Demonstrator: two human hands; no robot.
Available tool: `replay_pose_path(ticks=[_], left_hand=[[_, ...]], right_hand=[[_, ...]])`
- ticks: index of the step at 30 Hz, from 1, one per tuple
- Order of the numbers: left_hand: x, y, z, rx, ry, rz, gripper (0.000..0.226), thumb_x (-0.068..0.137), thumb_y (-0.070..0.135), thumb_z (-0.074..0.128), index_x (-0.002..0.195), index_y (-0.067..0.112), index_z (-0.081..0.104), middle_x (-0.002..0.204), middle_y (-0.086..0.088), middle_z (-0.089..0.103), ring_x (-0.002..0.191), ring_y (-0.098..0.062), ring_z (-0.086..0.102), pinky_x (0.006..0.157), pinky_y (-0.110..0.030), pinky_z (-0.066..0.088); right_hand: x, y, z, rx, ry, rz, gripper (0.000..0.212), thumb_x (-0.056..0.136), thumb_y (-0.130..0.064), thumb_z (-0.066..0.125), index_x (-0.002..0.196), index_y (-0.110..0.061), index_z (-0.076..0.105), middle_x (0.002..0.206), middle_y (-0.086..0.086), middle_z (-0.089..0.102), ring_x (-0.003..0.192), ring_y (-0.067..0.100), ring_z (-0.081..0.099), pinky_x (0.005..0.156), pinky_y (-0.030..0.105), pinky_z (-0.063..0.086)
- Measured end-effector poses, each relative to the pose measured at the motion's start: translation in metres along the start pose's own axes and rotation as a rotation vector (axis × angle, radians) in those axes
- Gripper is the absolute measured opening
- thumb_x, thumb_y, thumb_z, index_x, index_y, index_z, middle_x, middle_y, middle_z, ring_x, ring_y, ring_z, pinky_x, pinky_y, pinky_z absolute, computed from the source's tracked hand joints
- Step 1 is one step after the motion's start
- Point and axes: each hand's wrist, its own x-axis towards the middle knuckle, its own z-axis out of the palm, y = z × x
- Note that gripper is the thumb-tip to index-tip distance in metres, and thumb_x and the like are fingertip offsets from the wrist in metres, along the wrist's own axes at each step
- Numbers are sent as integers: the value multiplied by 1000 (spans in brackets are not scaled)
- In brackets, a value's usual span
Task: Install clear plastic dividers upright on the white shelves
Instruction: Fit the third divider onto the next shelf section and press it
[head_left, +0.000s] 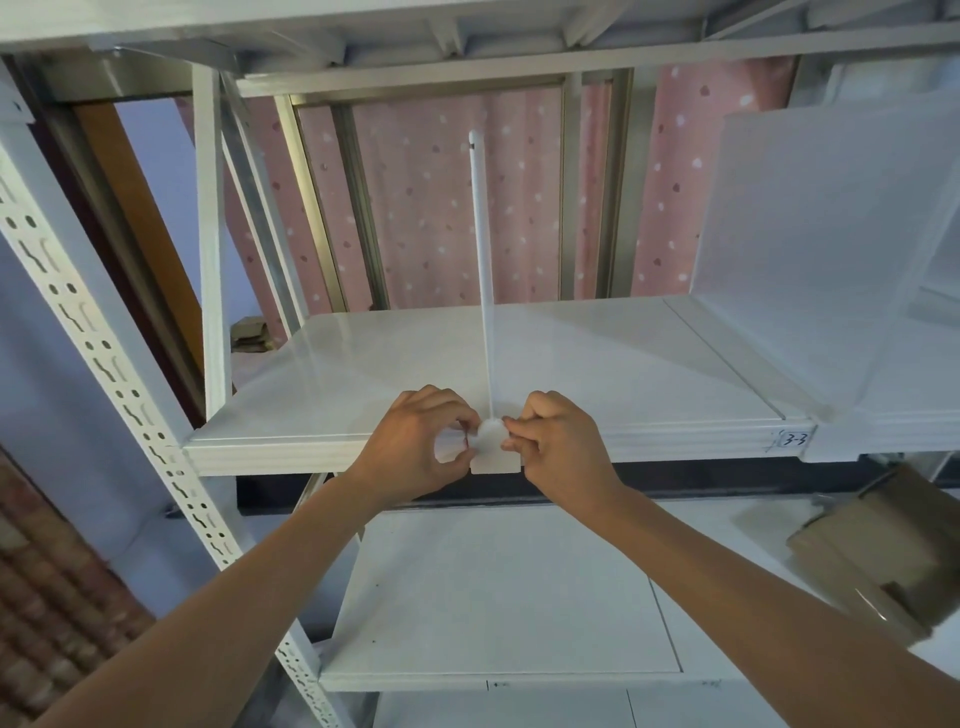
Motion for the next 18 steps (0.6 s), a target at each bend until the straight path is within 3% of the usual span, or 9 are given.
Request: replay_pose_path(ticks=[18], left_hand=[[-3, 1, -2, 5, 13, -10, 26, 76, 22, 85, 99, 25, 71, 100, 15, 68, 93, -8, 60, 84, -36, 50]], right_hand=[[1, -3, 2, -54, -1, -4, 9, 78, -3, 84, 83, -5, 77, 70, 2, 54, 67, 23, 59, 56, 34, 57]])
